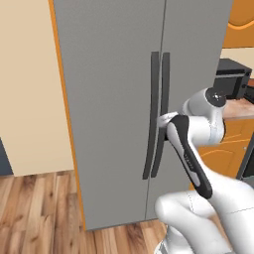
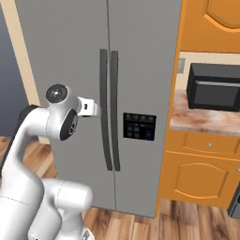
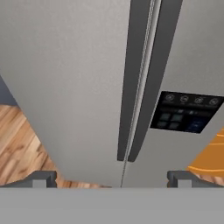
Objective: Retrieve the fish from the fridge and place it on the saucepan with marinade on the stove.
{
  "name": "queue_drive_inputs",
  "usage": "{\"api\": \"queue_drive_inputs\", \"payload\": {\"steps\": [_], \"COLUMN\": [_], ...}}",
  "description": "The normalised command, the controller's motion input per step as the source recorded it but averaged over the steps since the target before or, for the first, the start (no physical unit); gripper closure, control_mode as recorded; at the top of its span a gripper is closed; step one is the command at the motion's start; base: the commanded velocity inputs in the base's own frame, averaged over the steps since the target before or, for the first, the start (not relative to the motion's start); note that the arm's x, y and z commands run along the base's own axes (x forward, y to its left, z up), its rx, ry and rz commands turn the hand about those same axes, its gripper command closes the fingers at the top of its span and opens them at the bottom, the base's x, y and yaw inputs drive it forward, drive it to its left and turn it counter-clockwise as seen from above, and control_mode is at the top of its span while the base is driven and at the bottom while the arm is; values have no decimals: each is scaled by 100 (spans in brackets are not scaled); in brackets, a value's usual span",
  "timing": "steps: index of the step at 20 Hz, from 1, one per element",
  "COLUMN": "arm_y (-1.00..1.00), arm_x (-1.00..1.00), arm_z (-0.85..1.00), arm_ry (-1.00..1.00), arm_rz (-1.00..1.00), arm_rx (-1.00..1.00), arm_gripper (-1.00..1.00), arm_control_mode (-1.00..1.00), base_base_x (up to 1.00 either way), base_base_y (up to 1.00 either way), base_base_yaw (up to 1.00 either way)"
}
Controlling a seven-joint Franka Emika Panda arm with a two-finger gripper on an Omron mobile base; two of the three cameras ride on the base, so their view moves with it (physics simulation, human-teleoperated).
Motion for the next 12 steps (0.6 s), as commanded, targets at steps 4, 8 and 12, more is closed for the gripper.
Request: {"api": "queue_drive_inputs", "payload": {"steps": [4,8,12], "arm_y": [0,-6,-5], "arm_x": [50,29,11], "arm_z": [-15,-39,-44], "arm_ry": [-2,-13,-25], "arm_rz": [0,0,0], "arm_rx": [0,-4,-8], "arm_gripper": [-100,-100,-100], "arm_control_mode": [-100,-100,-100], "base_base_x": [0,0,0], "base_base_y": [0,0,0], "base_base_yaw": [0,0,0]}}
